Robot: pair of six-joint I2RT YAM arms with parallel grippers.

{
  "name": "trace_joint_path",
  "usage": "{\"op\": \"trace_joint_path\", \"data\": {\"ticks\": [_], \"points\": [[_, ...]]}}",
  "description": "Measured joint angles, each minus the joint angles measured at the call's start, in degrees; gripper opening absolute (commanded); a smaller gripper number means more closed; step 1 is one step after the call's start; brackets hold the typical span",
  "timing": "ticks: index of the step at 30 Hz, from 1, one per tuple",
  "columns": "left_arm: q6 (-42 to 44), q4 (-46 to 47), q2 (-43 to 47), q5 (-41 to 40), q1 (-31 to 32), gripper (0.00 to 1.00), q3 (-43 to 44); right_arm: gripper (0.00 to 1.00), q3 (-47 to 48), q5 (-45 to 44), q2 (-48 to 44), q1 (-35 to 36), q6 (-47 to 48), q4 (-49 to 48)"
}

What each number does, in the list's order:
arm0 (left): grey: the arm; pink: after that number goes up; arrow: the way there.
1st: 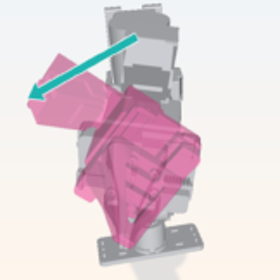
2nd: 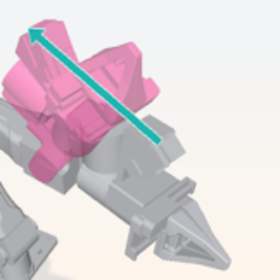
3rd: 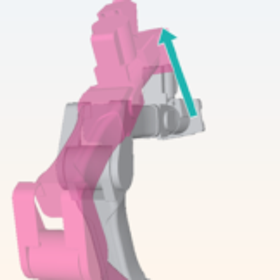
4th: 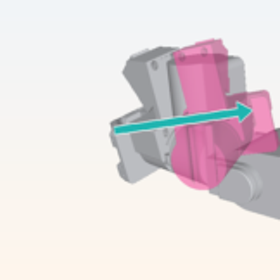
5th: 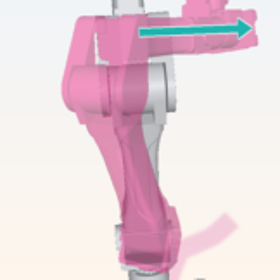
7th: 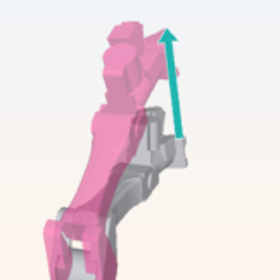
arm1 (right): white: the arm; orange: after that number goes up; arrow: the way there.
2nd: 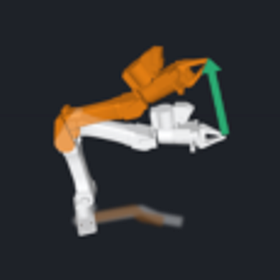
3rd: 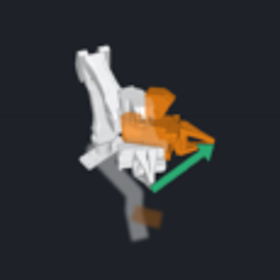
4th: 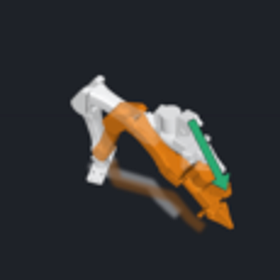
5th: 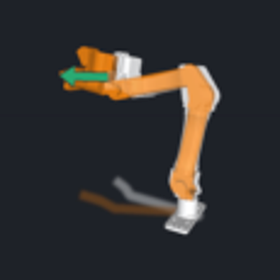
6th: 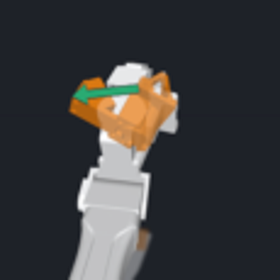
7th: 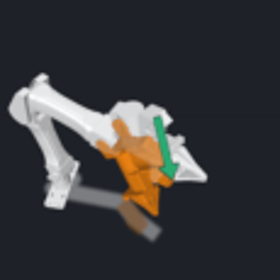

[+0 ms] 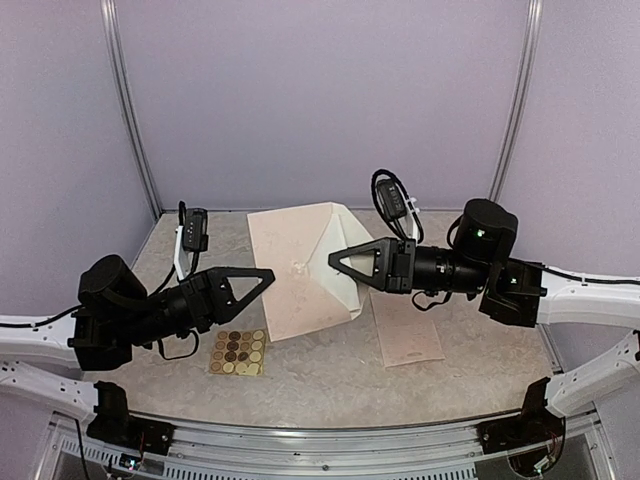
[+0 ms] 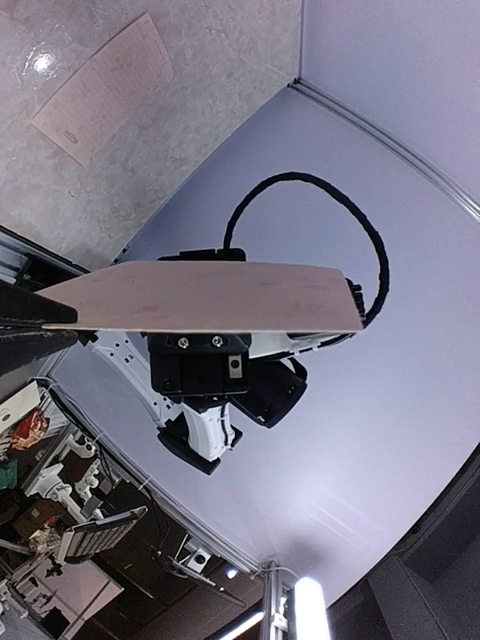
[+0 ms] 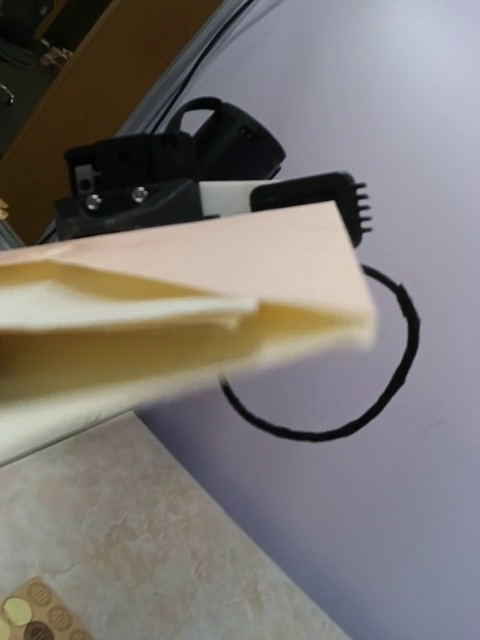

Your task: Place the letter into the envelope and seal it

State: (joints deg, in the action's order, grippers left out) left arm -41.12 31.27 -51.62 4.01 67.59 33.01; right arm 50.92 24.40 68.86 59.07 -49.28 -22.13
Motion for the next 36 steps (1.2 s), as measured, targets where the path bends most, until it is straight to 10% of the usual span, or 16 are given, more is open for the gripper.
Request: {"op": "trace_joint_path", "data": {"ticks": [36], "points": [[-0.8, 3.6, -0.1, -4.9, 0.0, 0.0, -3.2, 0.0, -0.6, -2.9, 1.7, 1.1, -4.6, -7.6]]}}
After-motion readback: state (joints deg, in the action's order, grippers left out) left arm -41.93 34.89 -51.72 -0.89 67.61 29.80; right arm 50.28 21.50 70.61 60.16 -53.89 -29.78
